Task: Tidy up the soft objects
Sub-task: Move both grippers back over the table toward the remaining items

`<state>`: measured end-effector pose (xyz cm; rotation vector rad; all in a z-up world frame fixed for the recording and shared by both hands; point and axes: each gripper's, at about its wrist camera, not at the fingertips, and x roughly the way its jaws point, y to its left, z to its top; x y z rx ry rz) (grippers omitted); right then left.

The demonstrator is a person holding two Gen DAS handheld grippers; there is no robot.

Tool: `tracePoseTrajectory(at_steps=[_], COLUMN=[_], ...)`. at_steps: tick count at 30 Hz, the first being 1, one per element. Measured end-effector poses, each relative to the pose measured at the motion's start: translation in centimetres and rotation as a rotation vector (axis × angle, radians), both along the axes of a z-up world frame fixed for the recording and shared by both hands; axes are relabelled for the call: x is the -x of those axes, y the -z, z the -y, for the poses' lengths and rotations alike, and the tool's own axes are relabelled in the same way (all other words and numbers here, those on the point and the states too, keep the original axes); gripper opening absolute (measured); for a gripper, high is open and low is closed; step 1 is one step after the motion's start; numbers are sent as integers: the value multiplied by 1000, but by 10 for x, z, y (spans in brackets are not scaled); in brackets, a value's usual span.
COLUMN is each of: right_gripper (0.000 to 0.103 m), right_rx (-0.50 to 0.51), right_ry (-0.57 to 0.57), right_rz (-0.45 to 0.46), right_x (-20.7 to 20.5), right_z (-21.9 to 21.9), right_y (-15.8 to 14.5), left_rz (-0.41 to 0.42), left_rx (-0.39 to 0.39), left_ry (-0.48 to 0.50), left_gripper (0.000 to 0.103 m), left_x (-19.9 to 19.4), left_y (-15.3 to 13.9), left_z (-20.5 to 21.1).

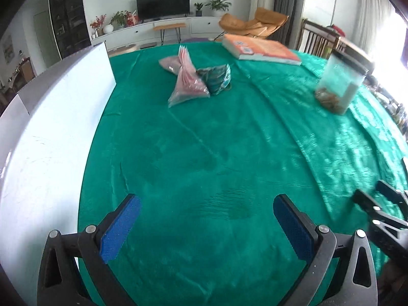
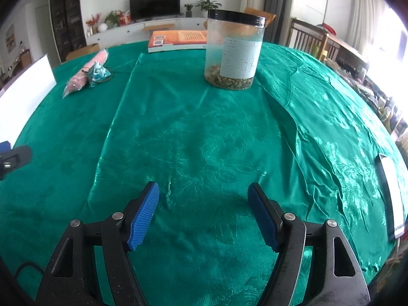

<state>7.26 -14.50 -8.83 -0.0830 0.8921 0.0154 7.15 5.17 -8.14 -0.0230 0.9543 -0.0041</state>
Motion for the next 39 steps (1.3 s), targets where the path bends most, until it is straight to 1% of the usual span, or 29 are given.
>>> tracePoseTrajectory(at_steps=[1, 3, 5, 6, 8, 10, 28, 30, 32, 35, 39], right_gripper=[76, 79, 80, 81, 81, 82, 83, 83, 83, 83, 83], right_rx=[-3, -12, -35, -42, -37, -39, -41, -41, -41, -41, -41], right_ry=[1, 11, 18, 22, 21, 22, 21, 21, 21, 21, 21], right_rz=[-1, -6, -12, -14, -14, -14, -14, -14, -13, -13, -13], right_x=[8, 8, 13, 13, 14, 14, 14, 14, 14, 14, 14], right_z=[4, 6, 10, 12, 11, 11, 11, 11, 11, 11, 11], right_y=[-1, -2, -3, -2, -3, -2, -2, -2, -2, -2, -2], left_rz=[-2, -6, -19, -28, -25, -15, -8, -18, -28, -8, -7], left_rx=[-14, -45, -59, -57, -20, -8, -7, -12, -11, -6, -8], left_ry=[-2, -5, -8, -10, -22, -32, -28, -11, -13, -28, -27], left_gripper=[103, 103, 103, 103, 103, 103, 103, 103, 103, 103, 103], left_x=[-2, -6, -15, -18, -19, -22, -25, -26, -27, -26, -26], left_y=[3, 7, 16, 18, 18, 19, 21, 22, 22, 23, 23], left_z=[0, -2, -2, -4, -9, -12, -12, -13, -18, -25, -25])
